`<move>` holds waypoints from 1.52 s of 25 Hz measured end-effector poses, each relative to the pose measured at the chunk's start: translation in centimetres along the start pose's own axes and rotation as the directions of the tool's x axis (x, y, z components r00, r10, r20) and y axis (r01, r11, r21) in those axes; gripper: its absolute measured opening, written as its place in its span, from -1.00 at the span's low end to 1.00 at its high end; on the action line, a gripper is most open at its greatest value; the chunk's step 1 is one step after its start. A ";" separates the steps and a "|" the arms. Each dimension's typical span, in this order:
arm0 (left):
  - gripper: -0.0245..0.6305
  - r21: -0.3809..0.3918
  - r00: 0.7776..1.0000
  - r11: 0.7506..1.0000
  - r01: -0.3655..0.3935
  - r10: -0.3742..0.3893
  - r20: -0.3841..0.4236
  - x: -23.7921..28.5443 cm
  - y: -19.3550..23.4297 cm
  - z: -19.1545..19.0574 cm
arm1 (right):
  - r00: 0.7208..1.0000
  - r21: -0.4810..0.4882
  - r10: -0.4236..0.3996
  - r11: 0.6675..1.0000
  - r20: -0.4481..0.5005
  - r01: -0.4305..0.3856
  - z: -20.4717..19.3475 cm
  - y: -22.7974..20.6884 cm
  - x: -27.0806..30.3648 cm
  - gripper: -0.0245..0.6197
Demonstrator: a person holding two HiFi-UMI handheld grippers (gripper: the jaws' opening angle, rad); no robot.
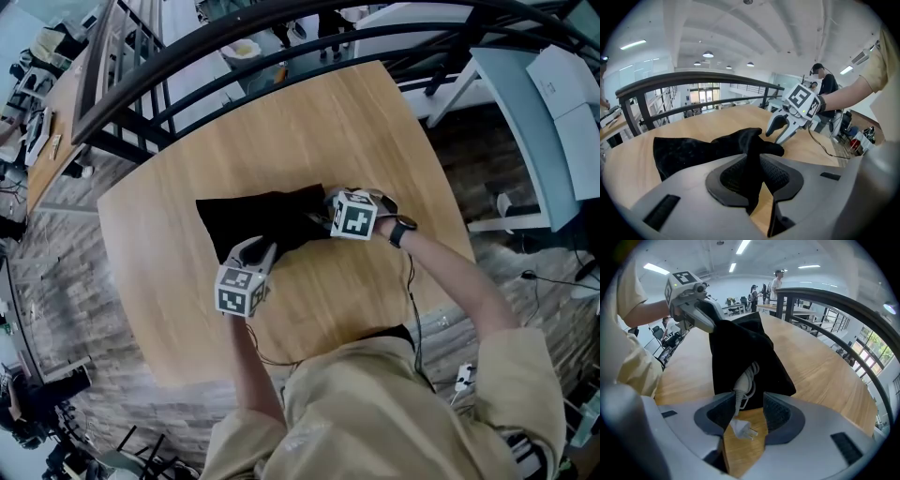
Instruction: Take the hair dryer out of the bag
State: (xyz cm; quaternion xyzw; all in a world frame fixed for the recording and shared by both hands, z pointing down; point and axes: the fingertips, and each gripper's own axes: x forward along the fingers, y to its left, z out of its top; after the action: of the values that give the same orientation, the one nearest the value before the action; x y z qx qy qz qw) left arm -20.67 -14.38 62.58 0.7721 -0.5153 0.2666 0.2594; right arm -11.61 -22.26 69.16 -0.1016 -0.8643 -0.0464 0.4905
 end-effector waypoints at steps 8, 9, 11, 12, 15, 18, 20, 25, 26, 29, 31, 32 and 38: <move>-0.65 -0.036 0.999 0.999 -0.006 0.008 0.050 -1.7 0.0 0.0 | 0.999 0.035 0.035 0.999 0.021 -0.036 1.0 -0.1 1.4 -0.39; -0.65 -0.040 0.998 0.999 -0.006 0.008 0.058 -1.9 0.1 0.1 | 0.999 0.034 0.037 0.999 0.029 -0.038 1.4 0.1 1.4 -0.39; -0.67 -0.044 0.997 0.999 -0.010 0.013 0.070 -2.3 0.3 0.0 | 0.998 0.025 0.043 0.999 0.035 -0.044 2.3 0.6 1.6 -0.39; -0.68 -0.049 0.997 0.999 -0.013 0.017 0.075 -2.5 0.5 0.0 | 0.998 0.020 0.045 0.999 0.036 -0.046 2.7 0.9 2.0 -0.39; -0.74 -0.072 0.996 0.997 -0.014 0.021 0.091 -2.9 0.7 -0.1 | 0.998 0.027 0.057 0.998 0.030 -0.058 3.5 1.4 3.4 -0.38; -0.74 -0.079 0.996 0.997 -0.012 0.018 0.083 -2.8 0.9 -0.6 | 0.999 -0.001 0.032 0.999 -0.029 -0.032 3.3 1.2 5.3 -0.33; -0.74 -0.078 0.997 0.997 -0.017 0.023 0.074 -2.6 1.1 -1.0 | 0.999 -0.021 0.014 1.000 -0.046 -0.015 3.3 0.9 6.1 -0.32; -0.25 -0.103 0.998 0.994 -0.043 0.049 0.051 -2.4 2.2 -1.7 | 1.000 -0.063 0.003 0.998 -0.027 -0.005 3.5 0.7 5.8 -0.40; -0.04 -0.109 0.998 0.993 -0.049 0.054 0.043 -2.4 2.4 -1.8 | 1.000 -0.096 -0.018 0.995 -0.025 0.015 3.4 0.9 5.5 -0.40; 0.16 -0.131 0.998 0.990 -0.045 0.051 0.044 -2.3 3.1 -2.2 | 0.995 -0.229 -0.097 0.969 -0.024 0.089 2.9 1.2 4.1 -0.40; 0.22 -0.149 0.998 0.988 -0.035 0.042 0.043 -2.1 3.6 -2.6 | 0.989 -0.337 -0.144 0.934 -0.041 0.122 2.3 1.3 3.0 -0.40; 0.23 -0.152 0.999 0.988 -0.035 0.041 0.036 -2.0 3.7 -3.0 | 0.985 -0.390 -0.164 0.912 -0.054 0.130 2.0 1.4 2.3 -0.40; 0.26 -0.170 0.999 0.985 -0.022 0.026 0.022 -0.8 3.6 -4.4 | 0.965 -0.560 -0.240 0.816 -0.106 0.142 0.7 0.8 -3.0 -0.40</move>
State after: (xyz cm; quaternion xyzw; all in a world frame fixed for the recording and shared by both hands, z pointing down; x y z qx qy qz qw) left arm -24.95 -12.08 65.65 0.7442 -0.5483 0.2156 0.3149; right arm -10.48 -21.76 66.21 -0.1458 -0.7749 -0.3494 0.5061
